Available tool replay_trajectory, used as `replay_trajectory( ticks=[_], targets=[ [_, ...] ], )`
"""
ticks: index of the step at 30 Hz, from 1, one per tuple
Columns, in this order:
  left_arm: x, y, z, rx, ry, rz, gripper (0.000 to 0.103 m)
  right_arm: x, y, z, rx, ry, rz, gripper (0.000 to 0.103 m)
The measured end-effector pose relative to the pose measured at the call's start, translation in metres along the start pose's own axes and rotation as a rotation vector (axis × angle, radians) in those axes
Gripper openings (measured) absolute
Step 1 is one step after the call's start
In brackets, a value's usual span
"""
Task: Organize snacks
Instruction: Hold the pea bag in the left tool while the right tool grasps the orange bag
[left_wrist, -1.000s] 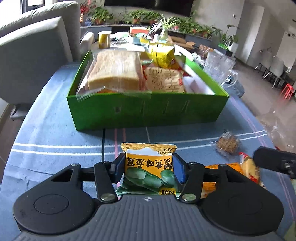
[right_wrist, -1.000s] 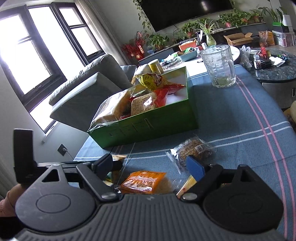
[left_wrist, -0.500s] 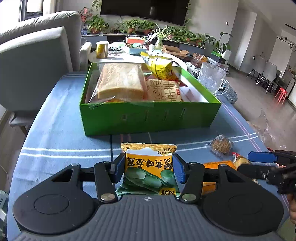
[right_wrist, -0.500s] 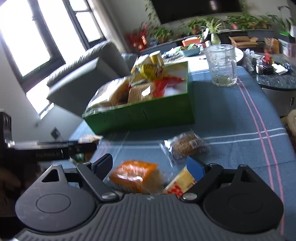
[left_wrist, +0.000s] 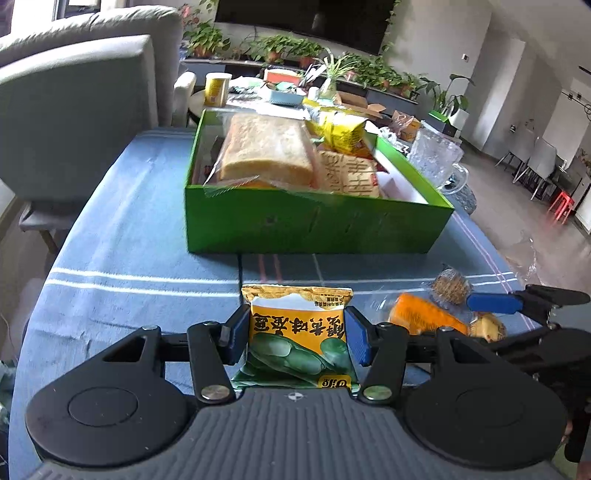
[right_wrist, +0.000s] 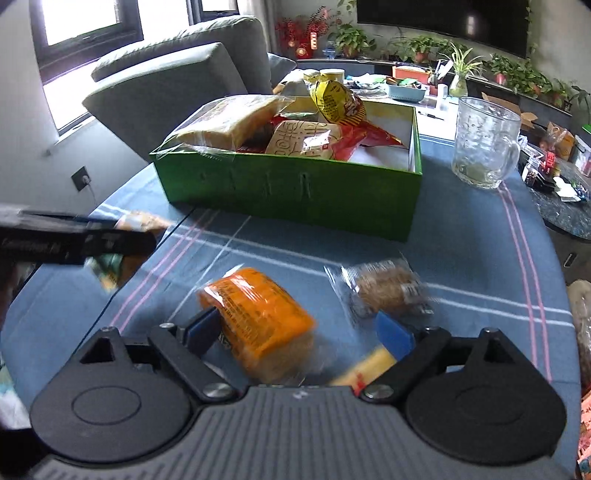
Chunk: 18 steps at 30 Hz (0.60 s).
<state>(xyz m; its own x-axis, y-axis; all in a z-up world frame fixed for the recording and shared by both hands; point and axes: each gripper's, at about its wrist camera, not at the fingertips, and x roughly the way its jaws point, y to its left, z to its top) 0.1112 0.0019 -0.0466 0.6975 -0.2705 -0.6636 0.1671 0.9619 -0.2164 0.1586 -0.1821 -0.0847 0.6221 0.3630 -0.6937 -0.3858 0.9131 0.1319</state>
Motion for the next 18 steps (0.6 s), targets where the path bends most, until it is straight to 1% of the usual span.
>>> replay_trajectory(
  ticks=[2, 5, 13, 18],
  targets=[
    [0.001, 0.004, -0.002, -0.012, 0.006, 0.000, 0.051, 0.005, 0.004, 0.004, 0.017, -0.004, -0.012, 0.079],
    [0.002, 0.009, -0.004, -0.024, 0.011, 0.000, 0.051, 0.008, 0.009, 0.008, 0.034, -0.004, 0.007, 0.079],
    [0.003, 0.014, -0.009, -0.041, 0.021, -0.014, 0.051, 0.017, 0.019, 0.013, 0.022, 0.015, 0.012, 0.079],
    [0.002, 0.018, -0.009, -0.048, 0.014, -0.015, 0.051, 0.025, 0.022, 0.012, 0.042, 0.056, 0.028, 0.079]
  ],
)
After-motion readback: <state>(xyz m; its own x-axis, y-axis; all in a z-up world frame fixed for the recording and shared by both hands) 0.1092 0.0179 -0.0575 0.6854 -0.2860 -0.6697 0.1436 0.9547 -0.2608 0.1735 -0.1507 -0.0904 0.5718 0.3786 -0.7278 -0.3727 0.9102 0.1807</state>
